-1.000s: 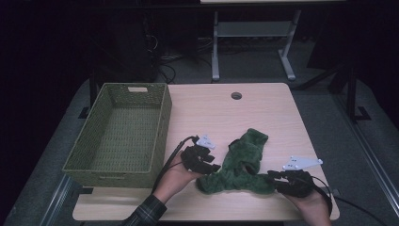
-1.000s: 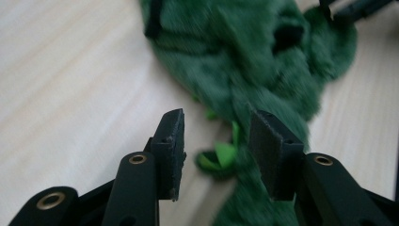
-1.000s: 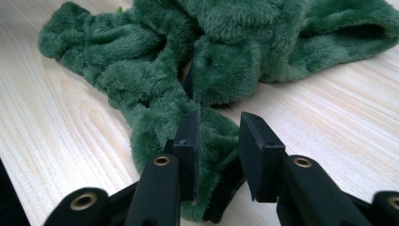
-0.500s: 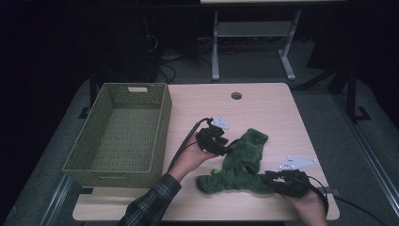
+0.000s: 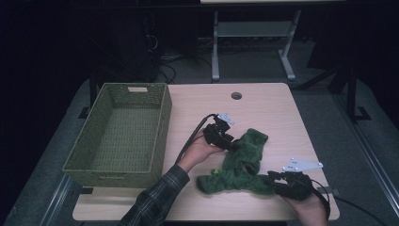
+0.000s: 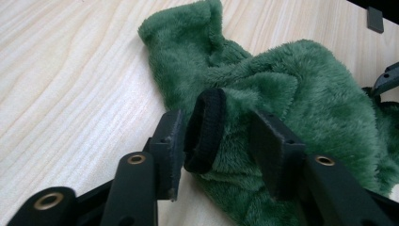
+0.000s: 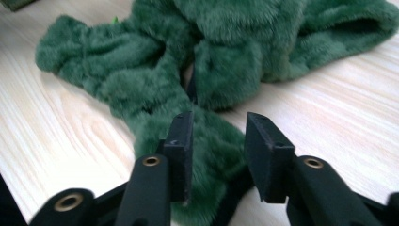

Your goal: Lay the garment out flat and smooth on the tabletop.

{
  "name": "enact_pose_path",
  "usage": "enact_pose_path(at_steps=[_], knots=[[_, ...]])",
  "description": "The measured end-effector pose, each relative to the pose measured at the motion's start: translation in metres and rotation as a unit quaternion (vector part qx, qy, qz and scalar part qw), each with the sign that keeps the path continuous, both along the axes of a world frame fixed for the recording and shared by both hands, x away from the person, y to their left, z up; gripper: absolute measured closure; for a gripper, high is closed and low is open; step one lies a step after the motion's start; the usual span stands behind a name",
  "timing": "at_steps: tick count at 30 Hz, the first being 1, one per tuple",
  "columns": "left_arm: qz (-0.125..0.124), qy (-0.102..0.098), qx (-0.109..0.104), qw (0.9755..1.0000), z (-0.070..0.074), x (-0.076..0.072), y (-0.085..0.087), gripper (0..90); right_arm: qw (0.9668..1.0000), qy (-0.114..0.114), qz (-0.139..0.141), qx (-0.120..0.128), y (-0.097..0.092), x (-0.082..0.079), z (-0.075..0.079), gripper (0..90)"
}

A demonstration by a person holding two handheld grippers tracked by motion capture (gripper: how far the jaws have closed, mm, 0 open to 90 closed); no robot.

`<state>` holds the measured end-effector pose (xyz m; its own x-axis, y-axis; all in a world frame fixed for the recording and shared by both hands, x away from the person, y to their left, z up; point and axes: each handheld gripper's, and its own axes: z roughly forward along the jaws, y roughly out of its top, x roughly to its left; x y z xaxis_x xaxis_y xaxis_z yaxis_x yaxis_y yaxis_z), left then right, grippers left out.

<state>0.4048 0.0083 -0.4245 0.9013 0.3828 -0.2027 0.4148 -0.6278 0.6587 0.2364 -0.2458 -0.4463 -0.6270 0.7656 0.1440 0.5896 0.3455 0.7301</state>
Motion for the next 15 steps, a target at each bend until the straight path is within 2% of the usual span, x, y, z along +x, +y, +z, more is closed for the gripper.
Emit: enact_pose_path(at_steps=[4, 8, 15], knots=[[-0.009, -0.001, 0.000, 1.0000, -0.002, -0.001, -0.001, 64.7, 1.0000, -0.001, 0.000, 0.007, 0.009, 0.007, 0.000, 57.2], [-0.018, -0.001, 0.002, 0.9998, -0.002, -0.002, 0.000, 79.3, 0.9999, 0.008, -0.001, 0.009, 0.018, 0.015, -0.003, 54.8], [-0.018, -0.009, -0.009, 0.9998, 0.009, -0.005, 0.006, 84.4, 0.9996, 0.026, -0.012, 0.005, 0.029, 0.025, -0.008, 52.2]])
